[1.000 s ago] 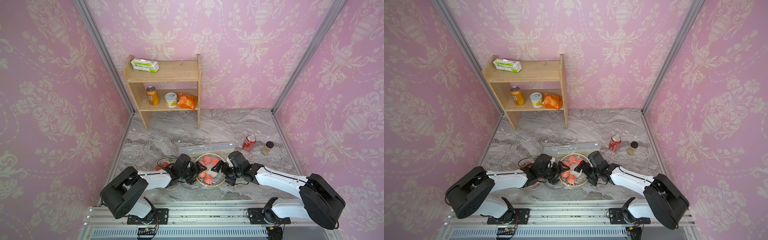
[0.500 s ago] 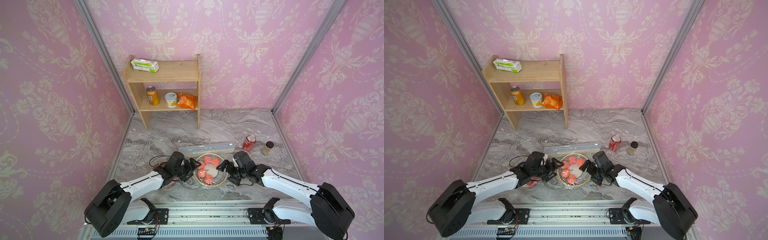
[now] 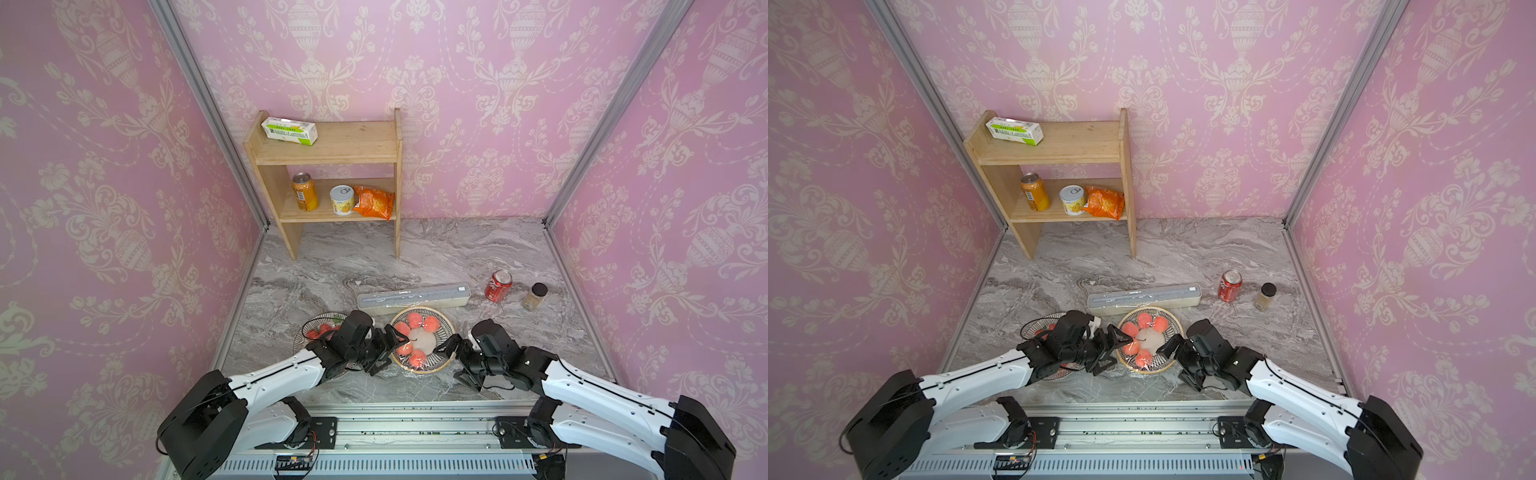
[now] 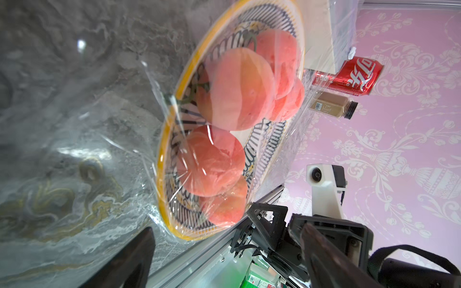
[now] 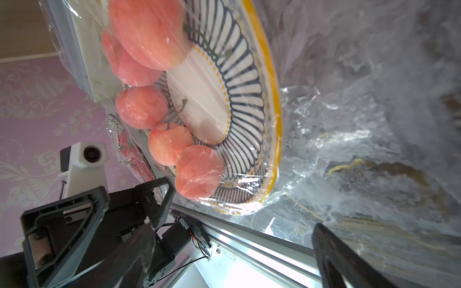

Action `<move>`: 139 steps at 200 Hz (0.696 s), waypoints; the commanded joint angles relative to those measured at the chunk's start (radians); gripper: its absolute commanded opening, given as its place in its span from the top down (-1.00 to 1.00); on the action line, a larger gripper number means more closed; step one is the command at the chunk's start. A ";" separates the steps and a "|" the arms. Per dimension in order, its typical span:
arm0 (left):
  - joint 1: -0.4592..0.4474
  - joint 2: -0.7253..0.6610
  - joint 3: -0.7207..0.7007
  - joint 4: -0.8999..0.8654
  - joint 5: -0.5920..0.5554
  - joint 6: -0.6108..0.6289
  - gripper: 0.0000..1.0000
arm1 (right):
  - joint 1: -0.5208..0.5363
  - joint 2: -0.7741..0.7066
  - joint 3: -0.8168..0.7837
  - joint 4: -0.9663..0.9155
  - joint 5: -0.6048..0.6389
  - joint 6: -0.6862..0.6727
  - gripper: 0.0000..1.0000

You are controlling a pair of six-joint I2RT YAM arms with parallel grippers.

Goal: Wrap the plate with plastic wrap
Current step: Cover the plate with plastic wrap.

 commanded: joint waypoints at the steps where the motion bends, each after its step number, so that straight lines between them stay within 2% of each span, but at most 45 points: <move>1: -0.026 0.064 -0.010 0.118 0.034 -0.060 -0.86 | 0.024 0.041 0.010 0.086 0.027 0.073 -1.00; 93: -0.044 0.196 -0.020 0.291 0.059 -0.129 -0.90 | 0.077 0.211 0.041 0.283 0.066 0.138 -1.00; 139: -0.044 0.250 -0.036 0.375 0.019 -0.162 -0.90 | 0.077 0.257 0.020 0.354 0.130 0.163 -1.00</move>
